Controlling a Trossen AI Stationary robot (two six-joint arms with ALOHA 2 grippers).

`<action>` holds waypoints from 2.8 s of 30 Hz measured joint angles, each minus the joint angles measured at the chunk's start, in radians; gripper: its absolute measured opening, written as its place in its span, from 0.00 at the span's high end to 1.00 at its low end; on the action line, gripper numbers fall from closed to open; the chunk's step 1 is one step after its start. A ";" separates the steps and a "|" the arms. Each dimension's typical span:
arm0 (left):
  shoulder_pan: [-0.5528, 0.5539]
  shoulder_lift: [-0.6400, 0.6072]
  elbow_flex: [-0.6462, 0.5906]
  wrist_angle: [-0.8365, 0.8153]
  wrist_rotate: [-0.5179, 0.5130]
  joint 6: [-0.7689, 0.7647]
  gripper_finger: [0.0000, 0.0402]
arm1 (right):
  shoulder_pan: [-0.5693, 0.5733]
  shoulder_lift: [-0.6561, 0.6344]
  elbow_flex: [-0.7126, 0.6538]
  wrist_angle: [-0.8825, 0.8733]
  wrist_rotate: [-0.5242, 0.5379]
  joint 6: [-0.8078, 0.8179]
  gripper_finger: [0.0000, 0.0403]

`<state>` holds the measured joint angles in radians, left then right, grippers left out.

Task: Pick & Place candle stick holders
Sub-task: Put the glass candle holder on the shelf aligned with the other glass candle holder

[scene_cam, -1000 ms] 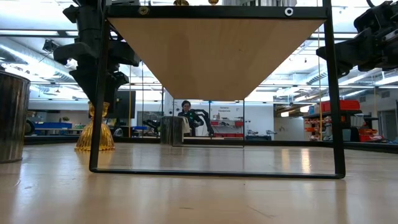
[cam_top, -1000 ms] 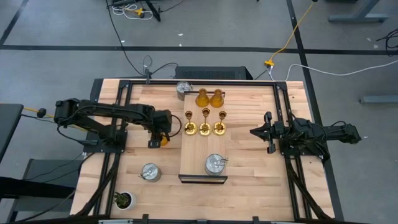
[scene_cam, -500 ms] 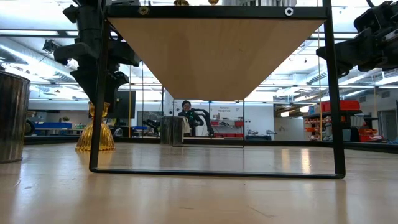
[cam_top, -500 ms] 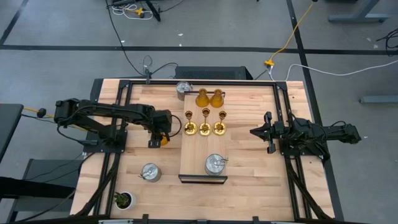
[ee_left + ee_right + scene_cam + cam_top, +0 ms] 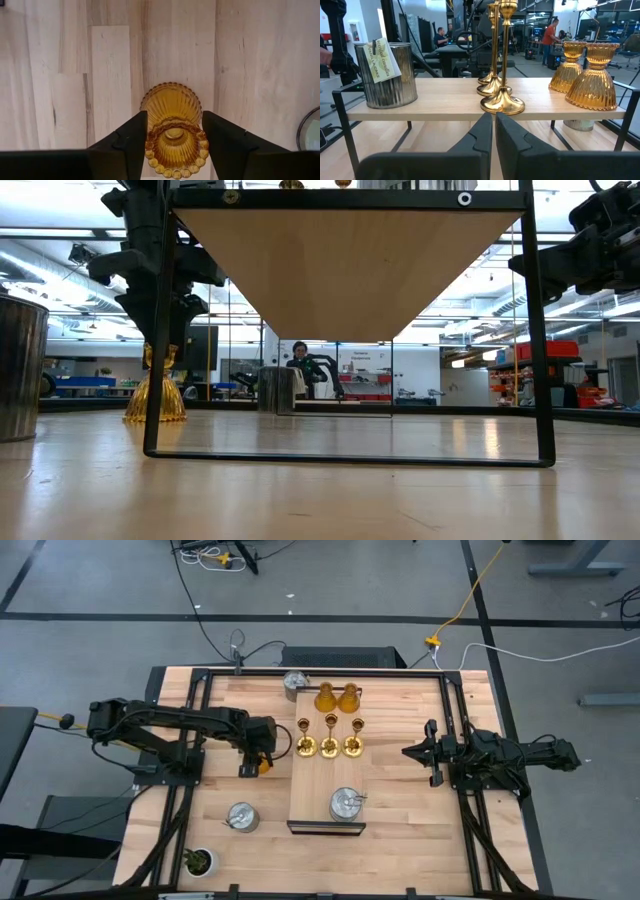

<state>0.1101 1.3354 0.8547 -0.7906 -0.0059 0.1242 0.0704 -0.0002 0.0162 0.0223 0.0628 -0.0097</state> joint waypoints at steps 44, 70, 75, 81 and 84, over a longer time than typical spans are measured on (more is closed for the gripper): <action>0.024 0.000 0.131 -0.175 -0.042 0.055 0.55 | 0.000 0.000 0.000 0.000 0.000 0.000 0.93; 0.163 -0.001 0.337 -0.309 -0.043 0.164 0.55 | 0.000 0.000 0.000 0.000 0.000 0.000 0.93; 0.174 0.002 0.336 -0.316 -0.042 0.163 0.55 | 0.000 0.000 0.000 0.000 0.000 0.000 0.93; 0.175 0.047 0.331 -0.307 -0.023 0.155 0.55 | 0.000 0.000 0.000 0.000 0.000 0.000 0.93; 0.174 0.077 0.331 -0.299 -0.016 0.154 0.55 | 0.000 0.000 0.000 0.000 0.000 0.000 0.93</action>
<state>0.2844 1.4121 1.1854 -1.0896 -0.0216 0.2783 0.0700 -0.0002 0.0162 0.0219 0.0630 -0.0097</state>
